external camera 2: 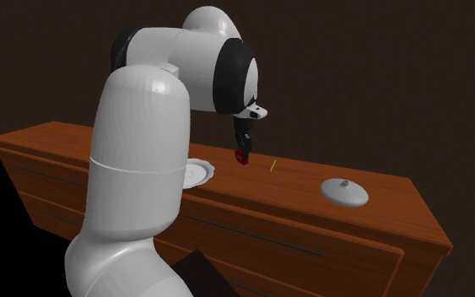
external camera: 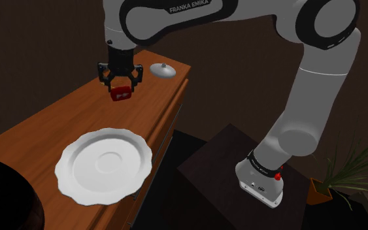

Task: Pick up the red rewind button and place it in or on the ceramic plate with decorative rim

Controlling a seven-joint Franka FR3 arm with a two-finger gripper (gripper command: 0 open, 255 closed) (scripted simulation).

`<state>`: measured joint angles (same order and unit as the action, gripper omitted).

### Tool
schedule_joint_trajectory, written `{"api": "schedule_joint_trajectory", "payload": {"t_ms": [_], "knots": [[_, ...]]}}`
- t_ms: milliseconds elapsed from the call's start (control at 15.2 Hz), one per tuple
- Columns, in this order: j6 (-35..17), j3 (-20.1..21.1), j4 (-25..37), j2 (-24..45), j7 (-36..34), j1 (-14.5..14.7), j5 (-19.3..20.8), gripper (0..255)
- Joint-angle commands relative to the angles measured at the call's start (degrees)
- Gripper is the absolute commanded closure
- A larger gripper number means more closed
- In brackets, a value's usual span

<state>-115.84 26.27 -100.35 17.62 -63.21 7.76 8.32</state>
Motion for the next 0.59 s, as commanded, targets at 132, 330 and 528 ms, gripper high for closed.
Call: {"api": "schedule_joint_trajectory", "payload": {"t_ms": [132, 330, 528], "knots": [[0.6, 1.0, -1.3, -2.0, -1.9, 1.1, -0.7, 255], [-0.2, 2.4, -3.8, -3.7, -5.2, 2.9, -1.2, 255], [-0.8, 3.9, -5.7, -5.0, -8.7, 5.0, -1.5, 255]]}}
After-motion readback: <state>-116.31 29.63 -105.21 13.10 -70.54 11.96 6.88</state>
